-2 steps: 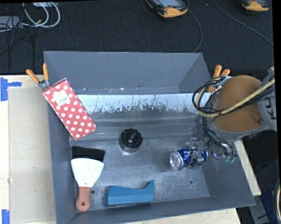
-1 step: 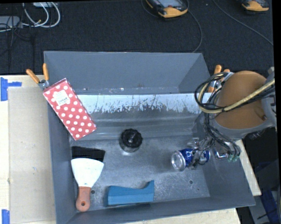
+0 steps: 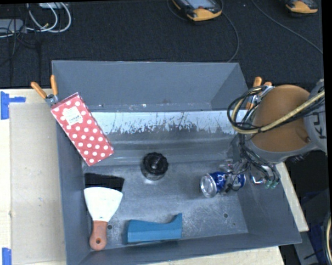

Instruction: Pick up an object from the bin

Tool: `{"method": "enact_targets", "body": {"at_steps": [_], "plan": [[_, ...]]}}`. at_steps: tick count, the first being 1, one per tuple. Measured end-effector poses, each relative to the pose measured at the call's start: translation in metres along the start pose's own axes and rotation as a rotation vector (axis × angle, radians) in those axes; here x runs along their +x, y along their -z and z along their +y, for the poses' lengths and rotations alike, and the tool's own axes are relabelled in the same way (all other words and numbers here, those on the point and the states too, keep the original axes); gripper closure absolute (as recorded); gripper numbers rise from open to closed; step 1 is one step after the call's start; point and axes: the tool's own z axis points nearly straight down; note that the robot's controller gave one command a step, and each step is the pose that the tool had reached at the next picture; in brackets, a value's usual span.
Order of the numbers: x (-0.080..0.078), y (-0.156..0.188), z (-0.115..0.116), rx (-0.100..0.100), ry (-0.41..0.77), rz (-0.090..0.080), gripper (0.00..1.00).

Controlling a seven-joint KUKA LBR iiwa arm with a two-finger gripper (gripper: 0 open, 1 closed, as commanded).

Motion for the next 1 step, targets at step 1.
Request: {"method": "enact_targets", "body": {"at_steps": [1], "plan": [[0.0134,0.0012,-0.0001,-0.008,0.005,0.035,1.0]]}}
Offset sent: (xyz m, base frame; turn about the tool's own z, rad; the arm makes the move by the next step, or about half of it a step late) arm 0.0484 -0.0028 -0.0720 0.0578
